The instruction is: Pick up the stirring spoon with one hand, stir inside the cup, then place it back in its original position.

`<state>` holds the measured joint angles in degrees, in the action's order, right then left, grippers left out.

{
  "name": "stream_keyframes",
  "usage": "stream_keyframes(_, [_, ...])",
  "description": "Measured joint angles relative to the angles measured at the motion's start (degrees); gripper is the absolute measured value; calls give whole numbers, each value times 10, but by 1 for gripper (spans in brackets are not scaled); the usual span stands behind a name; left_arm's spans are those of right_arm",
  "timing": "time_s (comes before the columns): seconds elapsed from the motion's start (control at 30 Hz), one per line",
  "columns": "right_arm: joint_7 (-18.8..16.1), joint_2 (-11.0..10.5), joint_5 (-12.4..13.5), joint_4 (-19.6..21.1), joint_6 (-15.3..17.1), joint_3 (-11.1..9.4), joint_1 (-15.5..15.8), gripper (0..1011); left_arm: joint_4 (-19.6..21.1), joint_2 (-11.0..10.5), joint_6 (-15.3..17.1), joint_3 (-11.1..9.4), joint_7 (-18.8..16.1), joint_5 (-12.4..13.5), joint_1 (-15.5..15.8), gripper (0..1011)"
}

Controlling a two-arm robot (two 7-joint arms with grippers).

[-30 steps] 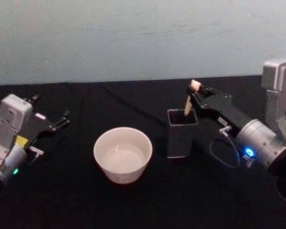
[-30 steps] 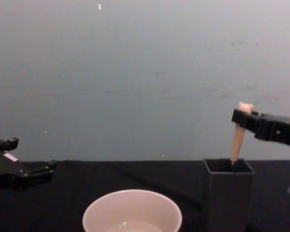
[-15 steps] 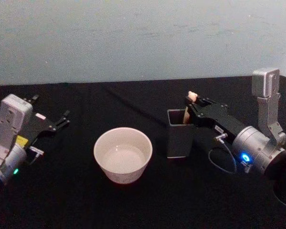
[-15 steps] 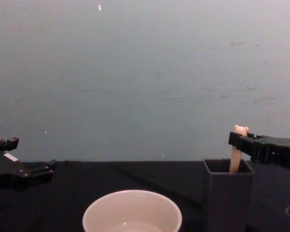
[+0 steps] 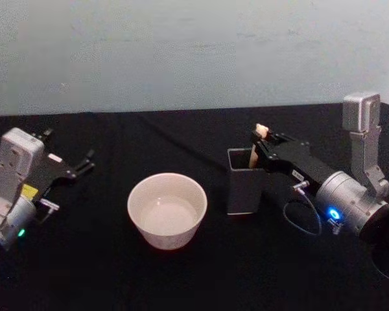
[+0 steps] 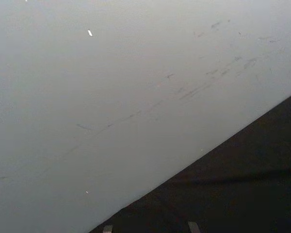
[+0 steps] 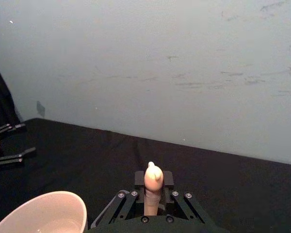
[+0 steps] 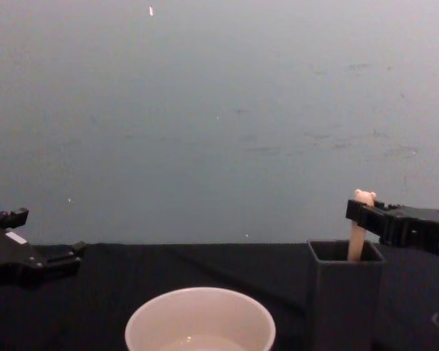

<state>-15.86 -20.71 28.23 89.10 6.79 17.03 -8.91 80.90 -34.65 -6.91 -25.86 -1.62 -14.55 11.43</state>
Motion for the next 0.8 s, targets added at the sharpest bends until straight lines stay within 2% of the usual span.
stream_keyframes(0.17, [0, 0, 1, 0, 0, 0, 0, 214, 0, 0, 0, 0, 0, 0, 0, 1002])
stream_keyframes(0.33, [0, 0, 1, 1, 0, -1, 0, 322, 0, 0, 0, 0, 0, 0, 0, 1001])
stream_keyframes(0.37, [0, 0, 1, 1, 0, -1, 0, 378, 0, 0, 0, 0, 0, 0, 0, 1001])
stream_keyframes(0.43, [0, 0, 1, 1, 0, -1, 0, 419, 0, 0, 0, 0, 0, 0, 0, 1001])
stream_keyframes(0.53, [0, 0, 1, 1, 0, -1, 0, 536, 0, 0, 0, 0, 0, 0, 0, 1001])
stream_keyframes(0.57, [0, 0, 1, 1, 0, -1, 0, 536, 0, 0, 0, 0, 0, 0, 0, 1001])
stream_keyframes(0.63, [0, 0, 2, 1, 0, -1, 0, 648, 0, 0, 0, 0, 0, 0, 0, 1001])
stream_keyframes(0.67, [0, 0, 2, 1, -1, -1, 0, 648, 0, 0, 0, 0, 0, 0, 0, 1001])
stream_keyframes(0.7, [0, 0, 2, 1, -1, -1, 0, 706, 0, 0, 0, 0, 0, 0, 0, 1001])
stream_keyframes(0.77, [0, 0, 2, 1, -1, -1, 0, 737, 0, 0, 0, 0, 0, 0, 0, 1001])
stream_keyframes(0.8, [0, 0, 2, 1, -1, -1, 0, 801, 0, 0, 0, 0, 0, 0, 0, 1001])
